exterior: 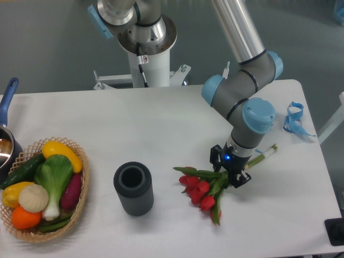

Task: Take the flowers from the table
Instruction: 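Lower the gripper onto the tulip stems and close it, then lift the grasped red tulips up off the table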

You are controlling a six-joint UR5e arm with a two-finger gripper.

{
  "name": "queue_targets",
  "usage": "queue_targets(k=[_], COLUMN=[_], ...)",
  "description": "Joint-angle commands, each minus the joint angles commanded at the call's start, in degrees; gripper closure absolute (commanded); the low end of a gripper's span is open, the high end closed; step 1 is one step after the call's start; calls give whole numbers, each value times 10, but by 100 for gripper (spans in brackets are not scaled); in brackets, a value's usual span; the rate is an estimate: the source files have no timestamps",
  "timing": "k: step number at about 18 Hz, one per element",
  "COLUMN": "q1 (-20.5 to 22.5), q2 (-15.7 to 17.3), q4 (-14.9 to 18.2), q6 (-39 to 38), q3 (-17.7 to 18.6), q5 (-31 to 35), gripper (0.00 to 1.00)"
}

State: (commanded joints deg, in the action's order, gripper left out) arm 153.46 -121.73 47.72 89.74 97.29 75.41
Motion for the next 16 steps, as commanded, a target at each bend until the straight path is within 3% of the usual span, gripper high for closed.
queue_targets(k=[3, 10, 14, 16], q1=[3, 25, 40, 47], q2=[4, 53, 94, 113], q4=[2, 11, 11, 11], q6=[0, 0, -22, -56], q3=[0, -11, -9, -12], q5=[0, -12, -57, -110], gripper=[70, 71, 71, 71])
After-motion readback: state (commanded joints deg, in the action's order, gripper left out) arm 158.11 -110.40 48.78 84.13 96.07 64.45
